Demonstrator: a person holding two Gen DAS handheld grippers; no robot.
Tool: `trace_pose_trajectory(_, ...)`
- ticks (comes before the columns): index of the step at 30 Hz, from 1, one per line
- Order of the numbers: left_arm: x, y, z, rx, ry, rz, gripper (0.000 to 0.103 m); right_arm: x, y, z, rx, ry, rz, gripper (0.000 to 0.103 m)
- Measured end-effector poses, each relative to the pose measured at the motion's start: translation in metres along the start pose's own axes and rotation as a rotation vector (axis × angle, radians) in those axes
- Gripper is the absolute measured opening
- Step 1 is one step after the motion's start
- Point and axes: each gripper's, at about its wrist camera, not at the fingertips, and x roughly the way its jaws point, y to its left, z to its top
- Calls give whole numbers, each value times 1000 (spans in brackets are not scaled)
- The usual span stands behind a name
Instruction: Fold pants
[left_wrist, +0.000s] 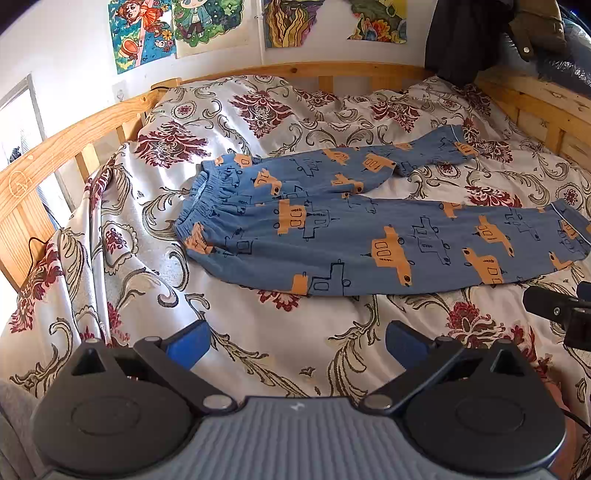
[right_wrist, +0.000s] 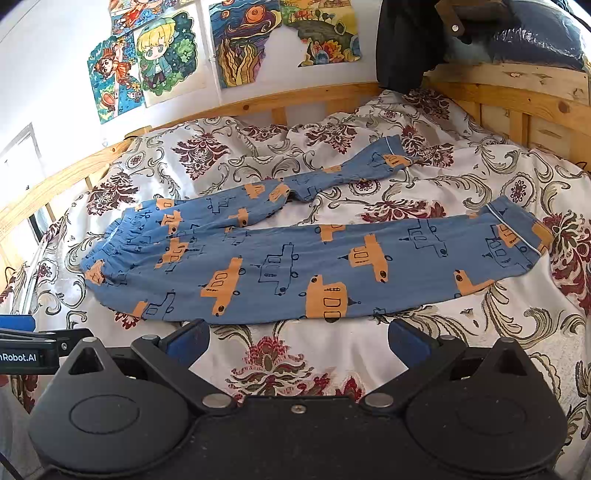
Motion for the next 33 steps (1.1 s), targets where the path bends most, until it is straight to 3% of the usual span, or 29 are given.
trace_pose_trajectory(21,1,4,5,-31,42,7,103,4,-4,-5,4,19,-15,102)
trace_pose_trajectory(26,5,11,19,-77,96,-8,103,3,-1,11,5,46,19,102)
trace_pose_trajectory(33,23,19,54,-51,119,-19,103,18,-6,57,-124,68,80,103)
